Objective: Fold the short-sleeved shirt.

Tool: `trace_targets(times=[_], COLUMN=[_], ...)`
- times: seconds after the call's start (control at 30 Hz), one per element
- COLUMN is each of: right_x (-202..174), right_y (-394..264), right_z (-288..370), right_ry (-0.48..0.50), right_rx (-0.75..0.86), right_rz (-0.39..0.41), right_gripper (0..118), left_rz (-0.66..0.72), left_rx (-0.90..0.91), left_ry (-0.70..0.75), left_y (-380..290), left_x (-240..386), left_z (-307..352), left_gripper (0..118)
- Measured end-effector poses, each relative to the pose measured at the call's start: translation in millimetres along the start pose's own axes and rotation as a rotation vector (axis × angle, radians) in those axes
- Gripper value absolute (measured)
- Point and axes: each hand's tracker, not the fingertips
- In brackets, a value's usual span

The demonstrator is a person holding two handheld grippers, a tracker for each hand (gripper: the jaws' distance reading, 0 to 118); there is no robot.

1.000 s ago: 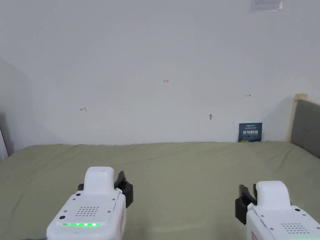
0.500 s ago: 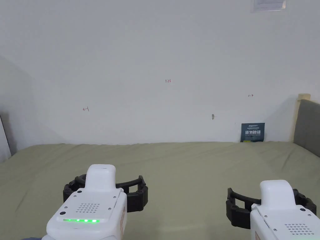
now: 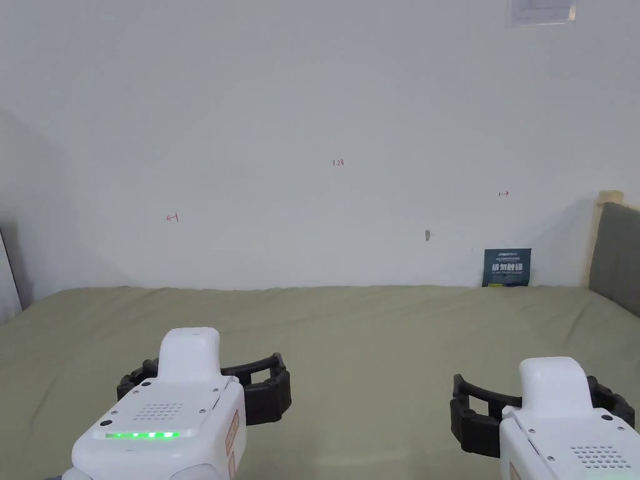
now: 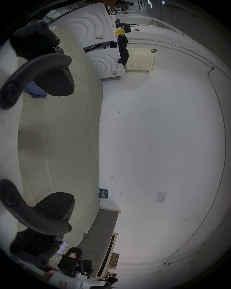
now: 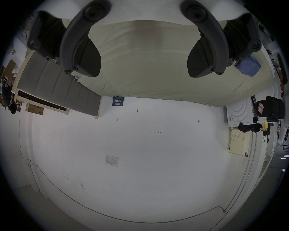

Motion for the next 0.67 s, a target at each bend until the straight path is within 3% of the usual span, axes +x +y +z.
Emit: trace_targets(times=[0.4,0.53,0.67], right_x=[-7.1,-10.6,-12.1], right_y=[-0.1,-0.1,0.5], right_z=[2.2,3.0,4.6], right_ry=[0.032,0.04,0.05], right_rx=[-0.015,-0.014,-0.014], right_rz=[0.0,0.011,0.006], right_gripper=[112,112,112], left_rz=[-0.116,-0.049,-0.011], left_rx=[-0.07,-0.115,-0.084], left_ry=[0.104,0.058,0.016], left_y=[25.3,-44.3,-49.3], left_x=[-28.6,-16.4,0.9], left_z=[56.0,22.4,5.9], left_gripper=[118,118,118])
